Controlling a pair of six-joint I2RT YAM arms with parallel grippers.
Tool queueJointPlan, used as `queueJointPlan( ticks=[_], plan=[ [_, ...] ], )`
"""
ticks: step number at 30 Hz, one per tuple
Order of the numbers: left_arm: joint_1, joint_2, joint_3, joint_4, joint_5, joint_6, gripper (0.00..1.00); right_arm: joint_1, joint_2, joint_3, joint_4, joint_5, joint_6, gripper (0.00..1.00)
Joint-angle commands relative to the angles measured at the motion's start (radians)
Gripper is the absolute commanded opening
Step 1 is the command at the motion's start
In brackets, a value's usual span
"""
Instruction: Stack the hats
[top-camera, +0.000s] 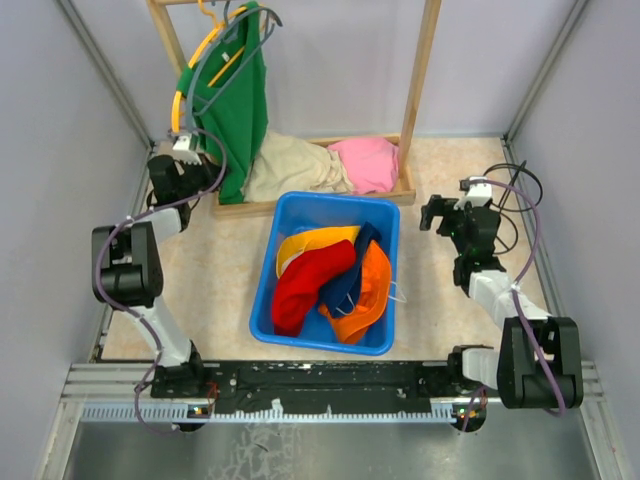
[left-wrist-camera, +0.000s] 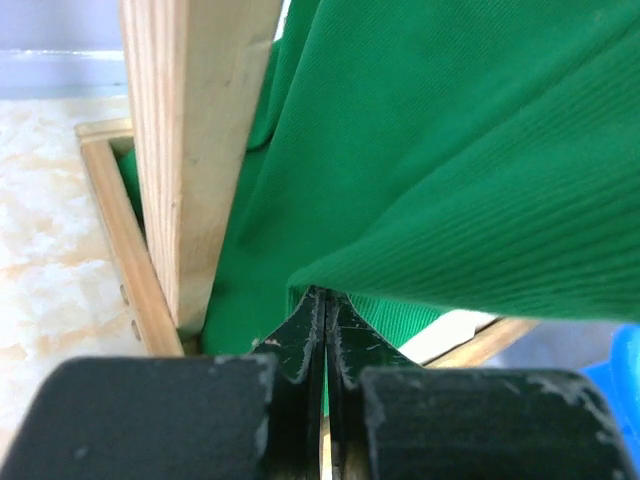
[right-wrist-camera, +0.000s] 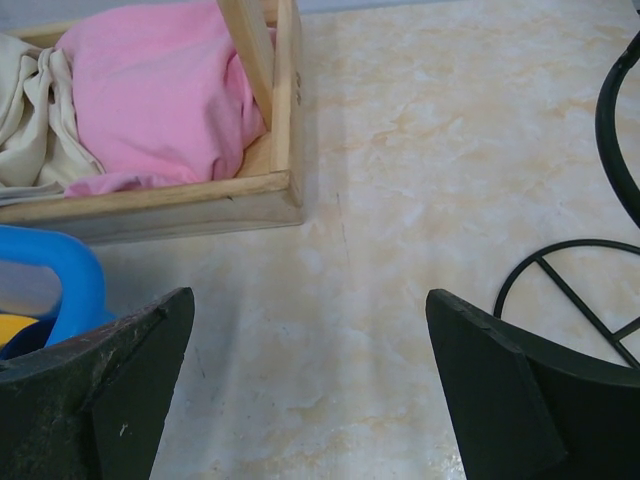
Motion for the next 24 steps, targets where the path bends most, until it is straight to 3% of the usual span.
queueJointPlan(
  ticks=[1,11,17,24],
  plan=[
    [-0.024,0.016,0.056,0.104,0.002,-0.038,0.00,0.005,-0.028,0.042,0.007,0.019,-0.018,0.99],
    [-0.061,0.125,0.223,0.097,-0.183,-0.039,0.00,0.006,-0.037,0.065,-0.019,0.019,-0.011,0.99],
    [-0.064,0.187,0.317,0.073,-0.375,-0.030,0.00,0.004,-0.053,0.077,-0.042,0.014,0.020,0.99],
    [-0.063,0.264,0.438,0.015,-0.521,0.003,0.00,0.005,0.067,0.312,-0.325,-0.079,0.212,0.99]
  ],
)
